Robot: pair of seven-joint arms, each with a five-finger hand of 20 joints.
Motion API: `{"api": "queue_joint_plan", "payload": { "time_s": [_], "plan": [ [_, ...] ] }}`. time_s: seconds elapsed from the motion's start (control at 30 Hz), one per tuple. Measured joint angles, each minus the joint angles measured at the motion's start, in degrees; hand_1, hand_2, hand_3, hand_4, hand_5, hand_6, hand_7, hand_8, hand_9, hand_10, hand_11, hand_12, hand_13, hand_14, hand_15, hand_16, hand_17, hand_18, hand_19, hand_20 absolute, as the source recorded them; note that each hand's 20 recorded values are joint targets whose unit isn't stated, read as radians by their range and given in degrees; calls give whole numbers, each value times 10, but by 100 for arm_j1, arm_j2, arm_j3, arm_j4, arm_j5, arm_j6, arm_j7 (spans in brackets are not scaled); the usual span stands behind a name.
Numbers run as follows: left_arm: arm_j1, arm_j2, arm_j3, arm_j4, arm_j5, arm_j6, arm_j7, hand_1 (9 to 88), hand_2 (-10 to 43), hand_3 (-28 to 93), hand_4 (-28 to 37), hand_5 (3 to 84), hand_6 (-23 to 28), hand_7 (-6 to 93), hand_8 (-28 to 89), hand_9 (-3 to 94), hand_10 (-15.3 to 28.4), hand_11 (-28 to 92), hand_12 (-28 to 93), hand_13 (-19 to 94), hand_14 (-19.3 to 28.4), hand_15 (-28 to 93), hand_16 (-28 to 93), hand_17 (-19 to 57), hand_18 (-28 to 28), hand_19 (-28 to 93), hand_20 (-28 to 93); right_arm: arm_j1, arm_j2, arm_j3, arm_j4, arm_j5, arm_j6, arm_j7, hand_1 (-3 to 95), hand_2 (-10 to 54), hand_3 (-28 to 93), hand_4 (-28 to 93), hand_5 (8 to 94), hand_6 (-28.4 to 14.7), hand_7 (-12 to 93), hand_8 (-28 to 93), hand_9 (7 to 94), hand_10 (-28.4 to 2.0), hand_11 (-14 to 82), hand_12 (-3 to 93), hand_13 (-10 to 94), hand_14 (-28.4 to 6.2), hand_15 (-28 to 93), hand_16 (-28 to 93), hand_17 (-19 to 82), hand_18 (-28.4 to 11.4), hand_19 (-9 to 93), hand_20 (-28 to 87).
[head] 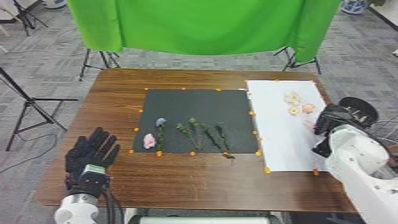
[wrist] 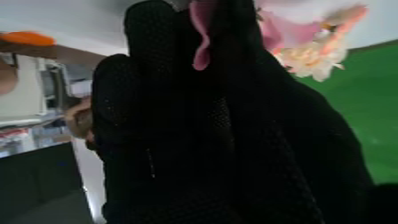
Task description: Arrange flowers
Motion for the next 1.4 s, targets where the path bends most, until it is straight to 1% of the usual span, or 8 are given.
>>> {"api": "queue_joint_plan", "payload": {
  "time_s": [0.23, 0.4, 0.5, 0.57, 0.8, 1.0, 1.2, 1.4],
  "plan": [
    [-1, -2, 3, 0, 2, -5, -1, 286, 190, 741, -283, 426, 99, 223, -112, 338, 160, 314, 99, 251, 168, 472, -102, -70, 146, 403, 93, -345, 153, -179, -337, -469, 1050, -243, 657, -62, 568, -283, 807, 7, 167, 19, 890, -106, 181, 333, 769, -84, 325, 372, 369, -173, 753, 363],
    [10, -1, -8, -1, 6, -8, -1, 286, 190, 740, -283, 426, 99, 222, -111, 338, 160, 314, 101, 251, 169, 470, -102, -69, 146, 402, 93, -328, 412, -389, -865, -745, 1344, -587, 656, -51, 561, -283, 796, 5, 170, 20, 876, -105, 172, 332, 752, -82, 322, 375, 358, -170, 748, 363],
    [29, -1, -18, -8, 6, -7, -1, 285, 191, 739, -283, 426, 99, 222, -110, 338, 160, 314, 101, 252, 169, 470, -101, -69, 146, 402, 93, -26, 624, -917, -1117, -764, 1491, -825, 654, -48, 563, -283, 790, 6, 174, 17, 873, -103, 168, 329, 749, -79, 316, 372, 358, -170, 746, 363],
    [40, 2, -29, -11, 6, -5, -1, 284, 191, 741, -283, 426, 99, 221, -111, 338, 161, 313, 101, 251, 169, 470, -101, -70, 146, 402, 93, 317, 730, -1420, -1196, -835, 1489, -1086, 612, -40, 598, -283, 771, 2, 175, -1, 858, -107, 179, 300, 739, -83, 327, 339, 355, -176, 743, 357],
    [38, 15, -30, -12, 16, -6, -19, 284, 191, 741, -283, 426, 99, 221, -110, 339, 161, 312, 101, 251, 168, 469, -101, -70, 146, 402, 93, 1423, 395, -2721, -1200, -1512, 836, -2129, 584, -38, 630, -283, 757, -1, 170, -9, 846, -109, 176, 288, 728, -84, 330, 318, 348, -181, 742, 352],
    [-52, 61, 51, -1, 23, -11, -54, 284, 191, 741, -283, 426, 99, 220, -110, 339, 160, 312, 102, 251, 168, 469, -101, -70, 147, 402, 93, 2048, -337, -3472, -921, -1457, 307, -2122, 572, -13, 617, -283, 738, -5, 160, -17, 815, -117, 194, 239, 710, -89, 336, 258, 337, -182, 741, 343],
    [-106, 108, 70, -1, 18, -13, -78, 284, 190, 742, -283, 426, 99, 221, -110, 339, 160, 313, 102, 252, 168, 468, -101, -70, 146, 403, 93, 2350, -977, -3731, -640, -1184, -837, -2105, 523, -5, 648, -283, 698, -9, 164, -27, 770, -128, 193, 196, 674, -97, 336, 242, 314, -187, 738, 334],
    [-150, 122, 74, 0, 1, -16, -116, 283, 190, 741, -283, 427, 99, 221, -110, 340, 160, 312, 101, 253, 168, 468, -100, -70, 146, 402, 93, 2652, -1270, -4154, -220, -1269, -835, -1621, 497, -18, 679, -283, 672, -16, 163, -39, 748, -131, 194, 185, 653, -103, 348, 231, 302, -193, 741, 329]
  ]
}}
